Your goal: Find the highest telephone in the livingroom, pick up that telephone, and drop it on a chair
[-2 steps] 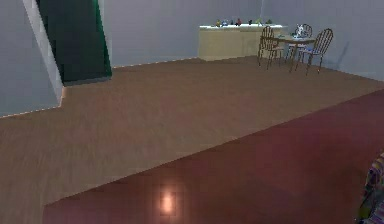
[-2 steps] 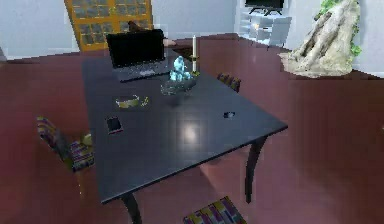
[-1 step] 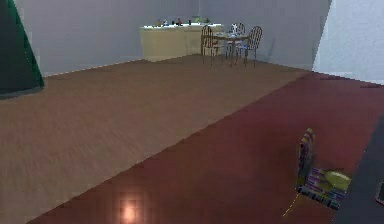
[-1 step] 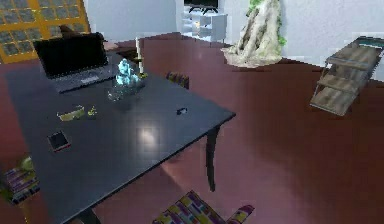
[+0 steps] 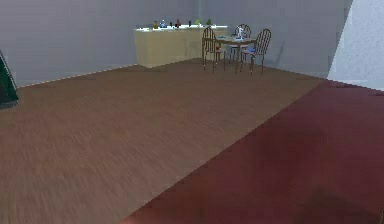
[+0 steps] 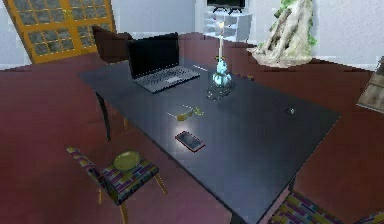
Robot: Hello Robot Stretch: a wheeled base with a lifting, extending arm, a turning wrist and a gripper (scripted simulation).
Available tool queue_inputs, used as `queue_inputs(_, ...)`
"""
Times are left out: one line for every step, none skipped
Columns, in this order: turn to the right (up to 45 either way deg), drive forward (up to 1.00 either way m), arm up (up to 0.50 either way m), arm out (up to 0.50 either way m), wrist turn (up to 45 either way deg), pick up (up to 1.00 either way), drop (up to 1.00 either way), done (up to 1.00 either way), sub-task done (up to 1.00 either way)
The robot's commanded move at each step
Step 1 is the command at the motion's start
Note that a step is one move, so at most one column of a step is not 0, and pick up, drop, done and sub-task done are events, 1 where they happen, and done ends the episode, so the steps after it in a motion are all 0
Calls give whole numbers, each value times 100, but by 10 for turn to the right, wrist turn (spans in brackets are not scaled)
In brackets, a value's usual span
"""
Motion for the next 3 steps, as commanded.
queue_inputs(0, 0, 50, 0, 0, 0, 0, 0, 0)
queue_inputs(0, 0, 36, 0, 0, 0, 0, 0, 0)
queue_inputs(0, 0, 0, 38, 0, 0, 0, 0, 0)
